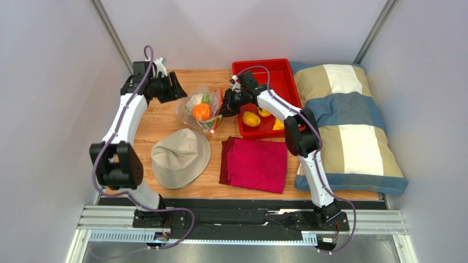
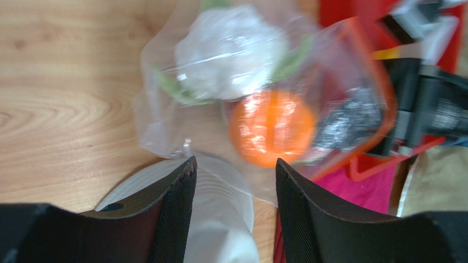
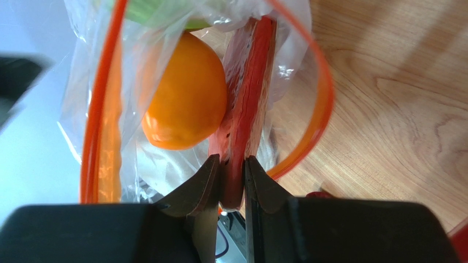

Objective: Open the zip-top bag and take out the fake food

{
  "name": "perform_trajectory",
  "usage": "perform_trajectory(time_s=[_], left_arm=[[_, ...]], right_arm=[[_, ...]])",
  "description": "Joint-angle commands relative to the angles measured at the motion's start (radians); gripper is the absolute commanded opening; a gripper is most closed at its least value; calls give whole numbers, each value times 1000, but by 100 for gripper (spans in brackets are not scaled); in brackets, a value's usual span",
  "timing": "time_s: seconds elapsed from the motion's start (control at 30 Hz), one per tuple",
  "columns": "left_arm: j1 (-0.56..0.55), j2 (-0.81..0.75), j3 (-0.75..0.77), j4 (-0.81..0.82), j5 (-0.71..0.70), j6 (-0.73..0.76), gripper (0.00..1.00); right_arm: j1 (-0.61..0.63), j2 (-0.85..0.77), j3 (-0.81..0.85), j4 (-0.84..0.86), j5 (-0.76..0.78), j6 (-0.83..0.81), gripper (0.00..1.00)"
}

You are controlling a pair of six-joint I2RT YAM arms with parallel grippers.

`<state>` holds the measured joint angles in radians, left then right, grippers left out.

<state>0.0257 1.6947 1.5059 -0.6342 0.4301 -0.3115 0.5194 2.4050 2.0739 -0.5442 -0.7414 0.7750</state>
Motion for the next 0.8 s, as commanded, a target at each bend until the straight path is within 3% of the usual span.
perform_trajectory(time_s=[0.0,0.17,0.27,0.5,0.6,0.77], left_arm=[[-93,-165,-35,126,-15,26,60],[-289,-136,-12,179,-82,67,61],[-377,-80,37,151,-230,86,61],[-477,40,223,13,-600,120,62],[-495,49,228,-22,-701,105,64],[-494,118,263,-113,-725,74,68]], right_arm=[[1,-49,72,0,-13,1,0],[1,-53,77,-39,-1,-17,0],[2,-72,60,-33,8,-19,0],[2,-72,57,-26,-1,-10,0],[1,-70,54,-20,-7,-6,0],[2,-84,37,-14,-10,-6,0]])
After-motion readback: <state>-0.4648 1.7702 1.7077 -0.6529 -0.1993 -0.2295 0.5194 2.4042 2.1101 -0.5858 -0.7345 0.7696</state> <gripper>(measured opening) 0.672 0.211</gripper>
